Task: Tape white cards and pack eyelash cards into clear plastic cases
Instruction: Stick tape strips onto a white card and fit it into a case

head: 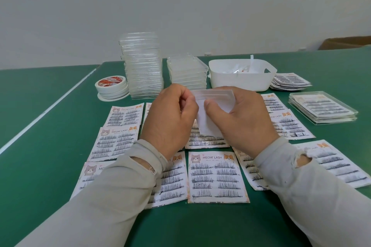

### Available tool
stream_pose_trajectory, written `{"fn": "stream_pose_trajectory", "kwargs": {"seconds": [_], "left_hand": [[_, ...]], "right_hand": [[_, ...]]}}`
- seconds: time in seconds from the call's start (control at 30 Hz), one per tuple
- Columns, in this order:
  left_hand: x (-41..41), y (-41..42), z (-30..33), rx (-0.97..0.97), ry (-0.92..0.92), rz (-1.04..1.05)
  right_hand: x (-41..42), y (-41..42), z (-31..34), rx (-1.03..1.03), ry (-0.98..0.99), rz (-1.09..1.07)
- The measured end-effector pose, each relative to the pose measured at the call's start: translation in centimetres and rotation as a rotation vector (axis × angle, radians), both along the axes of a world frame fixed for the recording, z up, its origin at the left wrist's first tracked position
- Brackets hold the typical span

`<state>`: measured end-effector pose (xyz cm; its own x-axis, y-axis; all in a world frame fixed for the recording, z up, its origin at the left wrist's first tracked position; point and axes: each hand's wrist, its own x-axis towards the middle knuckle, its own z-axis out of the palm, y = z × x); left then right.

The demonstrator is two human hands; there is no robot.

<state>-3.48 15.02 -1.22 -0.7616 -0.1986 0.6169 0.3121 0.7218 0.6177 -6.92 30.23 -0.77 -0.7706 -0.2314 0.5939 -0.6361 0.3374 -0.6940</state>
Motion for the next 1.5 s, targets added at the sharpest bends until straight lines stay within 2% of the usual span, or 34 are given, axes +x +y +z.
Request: {"fn": "stream_pose_trajectory", "kwargs": {"seconds": [0.13,0.27,0.37,0.53,0.63,0.7,0.87,1.1,1.23,1.3,1.5], "left_hand": [[0.5,0.9,0.3,0.120,0.001,-0.130],[0.7,1.0,0.7,0.333,0.004,-0.219],[0.5,0.9,0.7,0.381,0.011,-0.207],[0.3,0.7,0.6,0.353,0.049,-0.151],[0.1,0.3,0.5,0.390,0.082,-0.104],[0.0,-0.1,0.3,0.403,0.040,-0.047],[-0.3,-0.4,-0.1,0.489,-0.379,-0.190],[-0.3,-0.4,-0.3,0.516,-0.393,-0.162],[-0.5,-0.8,-0.6,0.637,-0.328,-0.062],[-0.7,-1.0,-0.6,0.704,-0.275,-0.033],[-1.2,-1.6,-1.1,0.707,-0.196,0.025]], "right_hand": [[-0.5,0.1,0.0,0.012,-0.004,-0.078],[-0.9,0.7,0.1,-0.032,-0.035,0.007],[-0.8,0.7,-0.1,0.001,-0.020,0.115],[-1.0,0.3,-0.3,0.006,-0.014,0.121],[-1.1,0.3,-0.3,-0.125,-0.093,0.113],[-1.1,0.4,0.0,-0.228,-0.128,0.102],[-1.4,0.4,0.2,-0.428,-0.287,0.120],[-2.3,1.1,0.2,-0.604,-0.468,0.065],[-4.1,2.7,1.2,-0.774,-0.494,-0.090],[-5.7,4.0,2.6,-0.713,-0.407,-0.146],[-13.5,4.8,5.9,0.048,-0.139,-0.328]]}}
